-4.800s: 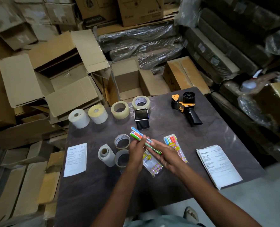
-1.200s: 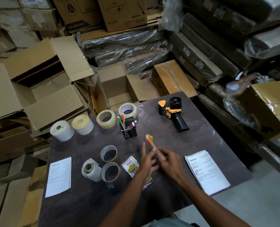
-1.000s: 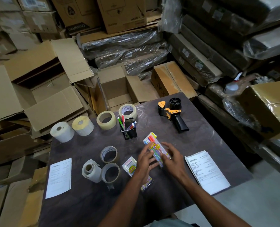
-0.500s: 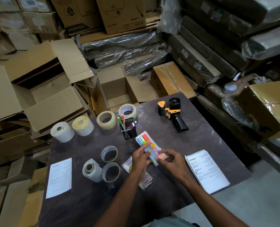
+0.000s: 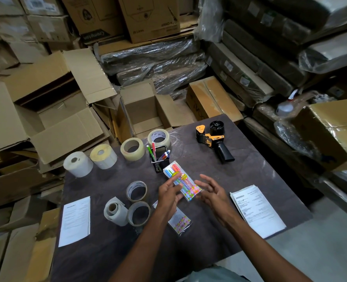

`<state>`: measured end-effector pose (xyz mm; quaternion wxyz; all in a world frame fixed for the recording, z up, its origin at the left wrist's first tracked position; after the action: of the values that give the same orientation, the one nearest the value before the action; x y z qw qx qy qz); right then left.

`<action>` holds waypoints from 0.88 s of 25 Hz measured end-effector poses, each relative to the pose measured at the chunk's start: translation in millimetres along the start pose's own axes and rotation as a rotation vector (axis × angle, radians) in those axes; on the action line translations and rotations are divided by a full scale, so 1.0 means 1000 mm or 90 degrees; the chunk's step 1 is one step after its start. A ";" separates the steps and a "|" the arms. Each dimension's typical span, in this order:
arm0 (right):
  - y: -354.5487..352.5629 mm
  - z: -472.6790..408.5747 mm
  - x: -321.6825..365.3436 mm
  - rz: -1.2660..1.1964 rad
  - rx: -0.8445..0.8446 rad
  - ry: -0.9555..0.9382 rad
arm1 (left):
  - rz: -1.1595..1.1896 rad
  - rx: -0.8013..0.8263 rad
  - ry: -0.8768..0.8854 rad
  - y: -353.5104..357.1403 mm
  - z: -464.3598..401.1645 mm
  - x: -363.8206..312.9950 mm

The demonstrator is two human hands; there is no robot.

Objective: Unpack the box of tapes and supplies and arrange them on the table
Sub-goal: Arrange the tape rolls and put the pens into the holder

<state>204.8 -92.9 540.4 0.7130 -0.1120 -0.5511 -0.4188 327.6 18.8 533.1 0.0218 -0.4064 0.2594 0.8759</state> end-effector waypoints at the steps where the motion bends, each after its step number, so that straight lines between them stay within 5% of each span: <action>1: -0.001 -0.001 -0.002 0.009 -0.008 -0.004 | 0.008 -0.001 -0.001 0.000 0.000 -0.001; 12: -0.001 -0.001 -0.008 0.116 0.020 -0.046 | 0.007 0.008 0.005 -0.001 -0.001 -0.006; 22: 0.000 -0.004 -0.002 0.061 -0.013 -0.068 | 0.021 -0.011 -0.015 -0.002 -0.001 -0.004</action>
<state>207.6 -93.9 537.4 0.7006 -0.1676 -0.5779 -0.3835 331.7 21.1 534.7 0.0071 -0.3916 0.2578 0.8833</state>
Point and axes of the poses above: each hand's wrist, its own z-axis away from the middle knuckle, its own y-axis out of the palm, x = y × z, the point moved 3 cm from there along -z, towards the middle knuckle, and after that the axes turned 5 degrees about -x, right-handed, at the moved point
